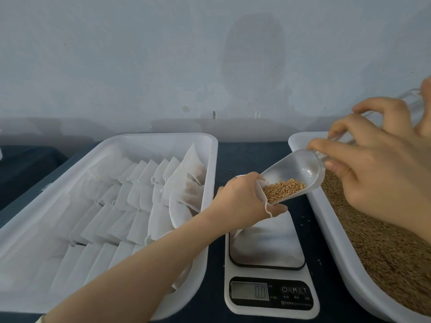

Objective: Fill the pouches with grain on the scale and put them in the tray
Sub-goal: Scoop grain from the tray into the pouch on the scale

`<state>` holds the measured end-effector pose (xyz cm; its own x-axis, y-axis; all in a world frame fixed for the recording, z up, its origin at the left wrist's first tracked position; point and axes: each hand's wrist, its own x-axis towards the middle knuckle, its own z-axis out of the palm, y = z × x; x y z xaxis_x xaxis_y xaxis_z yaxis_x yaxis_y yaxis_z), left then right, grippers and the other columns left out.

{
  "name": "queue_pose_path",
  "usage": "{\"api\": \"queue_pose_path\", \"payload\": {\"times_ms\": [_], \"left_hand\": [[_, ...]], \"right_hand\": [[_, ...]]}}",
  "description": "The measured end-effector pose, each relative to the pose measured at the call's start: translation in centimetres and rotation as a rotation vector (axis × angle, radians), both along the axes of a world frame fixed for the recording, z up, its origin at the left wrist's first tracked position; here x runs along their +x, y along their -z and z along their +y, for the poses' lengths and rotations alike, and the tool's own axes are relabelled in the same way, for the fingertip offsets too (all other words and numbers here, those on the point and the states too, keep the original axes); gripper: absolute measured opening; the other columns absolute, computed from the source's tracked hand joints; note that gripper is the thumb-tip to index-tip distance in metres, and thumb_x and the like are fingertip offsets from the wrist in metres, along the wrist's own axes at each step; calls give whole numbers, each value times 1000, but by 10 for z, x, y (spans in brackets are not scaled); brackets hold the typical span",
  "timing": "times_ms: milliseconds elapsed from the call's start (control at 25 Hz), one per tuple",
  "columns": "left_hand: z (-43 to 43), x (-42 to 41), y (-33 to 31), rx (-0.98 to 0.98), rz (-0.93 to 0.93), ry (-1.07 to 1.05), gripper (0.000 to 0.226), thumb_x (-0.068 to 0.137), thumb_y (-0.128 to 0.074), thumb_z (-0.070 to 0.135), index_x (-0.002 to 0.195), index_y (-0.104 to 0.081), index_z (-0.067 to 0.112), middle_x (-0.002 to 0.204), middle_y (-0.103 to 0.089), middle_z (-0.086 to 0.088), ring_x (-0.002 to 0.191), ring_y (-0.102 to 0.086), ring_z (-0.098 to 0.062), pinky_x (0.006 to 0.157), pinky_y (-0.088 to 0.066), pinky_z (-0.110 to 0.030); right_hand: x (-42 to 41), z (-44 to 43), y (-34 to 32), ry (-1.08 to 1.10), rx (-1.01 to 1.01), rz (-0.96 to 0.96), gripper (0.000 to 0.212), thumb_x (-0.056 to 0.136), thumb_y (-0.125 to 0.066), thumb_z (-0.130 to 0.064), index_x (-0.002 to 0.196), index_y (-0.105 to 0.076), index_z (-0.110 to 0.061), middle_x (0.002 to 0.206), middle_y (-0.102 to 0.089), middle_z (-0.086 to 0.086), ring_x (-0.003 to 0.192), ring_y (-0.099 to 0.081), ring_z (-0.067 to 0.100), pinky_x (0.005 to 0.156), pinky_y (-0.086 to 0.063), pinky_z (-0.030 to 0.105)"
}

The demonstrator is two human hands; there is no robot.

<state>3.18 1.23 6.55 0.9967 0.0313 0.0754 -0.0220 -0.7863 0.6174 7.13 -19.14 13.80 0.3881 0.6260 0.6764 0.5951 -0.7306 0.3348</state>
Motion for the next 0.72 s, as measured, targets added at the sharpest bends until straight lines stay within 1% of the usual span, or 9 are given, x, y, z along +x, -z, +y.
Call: {"api": "queue_pose_path", "payload": {"times_ms": [40,120,240,320,400,440,520,640,720], "left_hand": [[-1,0,-1,-29,0,0,40,73,-73,56,93,-47,32,95,-55,18,89,-58,-7,79,-50,-27],[-2,-1,-2,-108,-5,-3,37,72,-75,53,77,-44,33,96,-58,18,85,-60,-4,70,-47,-18],[-3,-1,-1,-197,-14,0,39,71,-78,49,72,-43,33,96,-65,12,83,-62,-5,65,-45,-16],[-4,0,1,-248,-11,0,36,71,-79,48,77,-47,31,92,-65,9,81,-61,-6,63,-42,-16],[-5,1,2,-271,2,7,40,71,-78,49,95,-57,24,90,-64,7,78,-59,-5,64,-41,-15],[-5,1,2,-278,5,6,45,71,-78,49,102,-58,22,90,-63,6,77,-59,-5,64,-41,-15],[-5,1,2,-299,8,8,47,71,-78,48,104,-59,23,89,-63,4,75,-58,-4,65,-42,-16],[-4,2,2,-329,6,24,42,71,-79,44,102,-59,25,87,-63,12,71,-56,3,65,-41,-12],[-4,2,2,-336,8,31,45,71,-80,43,105,-59,22,91,-63,12,77,-57,0,69,-43,-15]], "right_hand": [[0,0,-3,0,4,4,26,80,-49,-23,93,-72,-19,96,-62,2,113,-41,37,100,-17,71],[-1,1,-8,9,-3,-1,28,78,-49,-22,91,-73,-17,92,-62,3,110,-42,38,100,-17,71],[-5,4,-17,21,-43,-27,27,73,-53,-21,88,-75,-16,87,-62,5,105,-45,38,107,-6,66],[-8,9,-25,34,-74,-38,25,69,-55,-19,83,-75,-14,83,-61,7,101,-45,37,110,3,57],[-11,14,-33,42,-126,-54,20,65,-62,-14,80,-75,-12,79,-60,9,98,-45,37,111,8,50],[-13,17,-38,46,-161,-62,19,61,-67,-11,78,-75,-12,77,-59,10,96,-45,37,111,10,48],[-16,23,-45,62,-241,-92,19,57,-71,-8,75,-75,-12,75,-57,11,95,-45,37,110,13,48],[-21,30,-53,60,-319,-163,14,61,-63,-9,72,-73,-11,74,-55,11,96,-45,37,111,14,50],[-25,34,-55,62,-342,-200,17,63,-55,-8,69,-71,-10,74,-54,10,96,-45,36,111,15,50]]}}
